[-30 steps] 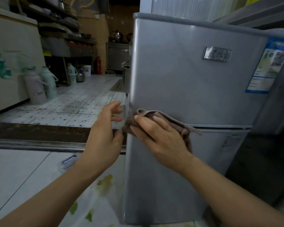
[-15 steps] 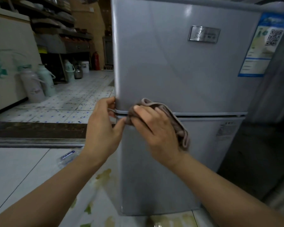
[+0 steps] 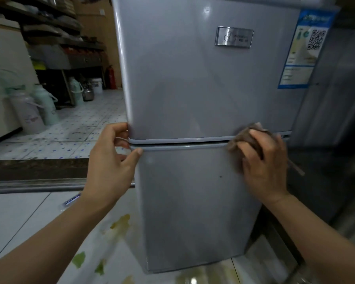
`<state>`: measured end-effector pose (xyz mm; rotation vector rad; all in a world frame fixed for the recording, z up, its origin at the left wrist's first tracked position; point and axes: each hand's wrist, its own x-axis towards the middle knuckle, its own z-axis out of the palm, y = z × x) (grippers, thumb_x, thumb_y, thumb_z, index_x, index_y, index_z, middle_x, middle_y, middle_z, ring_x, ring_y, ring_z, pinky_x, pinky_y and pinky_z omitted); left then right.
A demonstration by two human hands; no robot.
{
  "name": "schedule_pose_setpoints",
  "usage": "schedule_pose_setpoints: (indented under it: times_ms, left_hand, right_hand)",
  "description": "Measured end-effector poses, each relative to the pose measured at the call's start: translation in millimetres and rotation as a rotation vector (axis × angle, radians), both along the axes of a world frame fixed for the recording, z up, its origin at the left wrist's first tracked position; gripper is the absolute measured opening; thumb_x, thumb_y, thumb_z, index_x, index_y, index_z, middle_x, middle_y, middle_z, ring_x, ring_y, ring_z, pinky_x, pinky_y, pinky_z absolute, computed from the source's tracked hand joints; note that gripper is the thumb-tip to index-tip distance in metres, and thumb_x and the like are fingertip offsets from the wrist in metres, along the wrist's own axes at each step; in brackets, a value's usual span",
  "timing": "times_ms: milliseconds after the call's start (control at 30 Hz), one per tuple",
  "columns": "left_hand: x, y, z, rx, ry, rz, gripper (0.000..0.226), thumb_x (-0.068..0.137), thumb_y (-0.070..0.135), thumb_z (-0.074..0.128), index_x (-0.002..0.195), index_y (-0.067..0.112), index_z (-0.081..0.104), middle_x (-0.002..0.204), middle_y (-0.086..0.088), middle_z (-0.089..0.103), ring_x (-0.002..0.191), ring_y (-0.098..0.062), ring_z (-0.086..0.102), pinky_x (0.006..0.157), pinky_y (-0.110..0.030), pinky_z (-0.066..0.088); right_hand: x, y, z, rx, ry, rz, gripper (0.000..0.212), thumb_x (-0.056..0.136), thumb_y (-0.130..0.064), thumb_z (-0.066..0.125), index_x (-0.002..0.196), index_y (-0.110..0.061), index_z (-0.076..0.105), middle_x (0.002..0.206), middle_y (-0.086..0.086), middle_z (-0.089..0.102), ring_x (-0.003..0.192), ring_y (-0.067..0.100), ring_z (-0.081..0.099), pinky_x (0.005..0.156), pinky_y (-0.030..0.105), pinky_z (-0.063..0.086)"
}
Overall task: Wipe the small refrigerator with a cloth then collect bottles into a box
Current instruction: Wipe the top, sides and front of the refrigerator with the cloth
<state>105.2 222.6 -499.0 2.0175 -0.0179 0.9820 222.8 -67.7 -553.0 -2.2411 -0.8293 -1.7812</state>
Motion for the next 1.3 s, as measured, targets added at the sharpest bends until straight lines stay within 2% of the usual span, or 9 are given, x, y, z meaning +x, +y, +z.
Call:
schedule_pose_setpoints:
  times_ms: [133, 300, 433, 533, 600, 733, 1033, 1167, 1300]
  left_hand:
    - [-1, -8, -5, -0.001, -0.03, -0.026, 0.038, 0.081, 0.007, 0.066, 0.108, 0.029, 0.049, 0.094, 0.009, 0.059, 0.084, -0.003, 0.057, 0.064, -0.01, 0.05]
    - [-1, -5, -9, -0.062, 0.001, -0.072, 0.033, 0.083, 0.009, 0.065, 0.105, 0.029, 0.052, 0.094, 0.011, 0.06, 0.081, 0.003, 0.058, 0.06, -0.006, 0.047]
    - [-1, -3, -8, -0.063, 0.022, -0.082, 0.032, 0.083, 0.011, 0.065, 0.104, 0.031, 0.051, 0.092, 0.012, 0.06, 0.081, 0.0, 0.058, 0.062, -0.014, 0.046]
    - [-2, -5, -8, -0.058, 0.03, -0.07, 0.031, 0.084, 0.012, 0.063, 0.106, 0.031, 0.05, 0.092, 0.014, 0.059, 0.082, 0.002, 0.057, 0.058, -0.006, 0.045]
    - [-2, -6, -9, -0.054, 0.037, -0.063, 0.031, 0.086, 0.012, 0.062, 0.107, 0.031, 0.05, 0.094, 0.014, 0.059, 0.083, 0.004, 0.057, 0.058, -0.003, 0.044]
    - [-3, -9, -10, -0.039, 0.06, -0.031, 0.029, 0.087, 0.017, 0.061, 0.108, 0.034, 0.049, 0.093, 0.016, 0.059, 0.083, 0.01, 0.057, 0.056, -0.004, 0.043]
    - [-4, -6, -10, 0.028, 0.03, -0.003, 0.028, 0.088, 0.012, 0.059, 0.11, 0.026, 0.05, 0.095, 0.014, 0.058, 0.082, 0.011, 0.055, 0.06, -0.004, 0.045]
    - [-8, 5, -9, 0.06, 0.053, 0.032, 0.028, 0.089, 0.014, 0.057, 0.111, 0.028, 0.049, 0.097, 0.009, 0.058, 0.084, 0.012, 0.054, 0.061, -0.011, 0.04]
    - [-12, 15, -9, 0.061, 0.055, 0.046, 0.031, 0.09, 0.012, 0.056, 0.114, 0.031, 0.048, 0.103, 0.005, 0.056, 0.084, 0.011, 0.053, 0.063, -0.01, 0.039]
  right_hand:
    - [1, -2, -10, 0.233, 0.057, 0.065, 0.024, 0.093, -0.011, 0.046, 0.117, -0.013, 0.042, 0.135, 0.011, 0.031, 0.127, 0.035, 0.036, 0.101, 0.063, 0.035]
    - [1, 2, -21, 0.559, 0.141, 0.071, 0.03, 0.093, -0.013, 0.04, 0.122, -0.007, 0.043, 0.14, 0.024, 0.033, 0.131, 0.032, 0.032, 0.115, 0.027, 0.02]
    - [-2, -2, -17, 0.618, 0.177, 0.059, 0.033, 0.089, -0.003, 0.043, 0.122, 0.001, 0.044, 0.138, 0.032, 0.034, 0.131, 0.033, 0.032, 0.115, 0.028, 0.02]
    - [-4, -4, -12, 0.754, 0.261, 0.052, 0.038, 0.087, 0.003, 0.046, 0.125, 0.005, 0.044, 0.141, 0.031, 0.028, 0.131, 0.036, 0.032, 0.114, 0.027, 0.02]
    - [-6, -7, -10, 0.828, 0.368, 0.068, 0.04, 0.089, -0.003, 0.045, 0.129, 0.002, 0.04, 0.143, 0.026, 0.027, 0.131, 0.035, 0.034, 0.111, 0.035, 0.027]
    - [-6, -19, -5, 0.866, 0.547, 0.128, 0.04, 0.095, -0.011, 0.042, 0.134, -0.008, 0.034, 0.137, 0.018, 0.042, 0.121, 0.03, 0.044, 0.098, 0.03, 0.032]
    - [-11, -20, -2, 0.871, 0.598, 0.181, 0.04, 0.094, -0.01, 0.044, 0.132, -0.01, 0.033, 0.135, 0.014, 0.041, 0.119, 0.021, 0.043, 0.095, 0.023, 0.028]
    - [-22, -11, -6, 0.852, 0.534, 0.202, 0.044, 0.088, -0.018, 0.04, 0.13, -0.007, 0.035, 0.13, 0.015, 0.041, 0.105, 0.0, 0.033, 0.09, 0.009, 0.023]
    - [-36, 0, -10, 0.824, 0.47, 0.187, 0.039, 0.09, -0.012, 0.041, 0.128, -0.003, 0.037, 0.125, 0.022, 0.041, 0.098, -0.006, 0.03, 0.08, -0.012, 0.016]
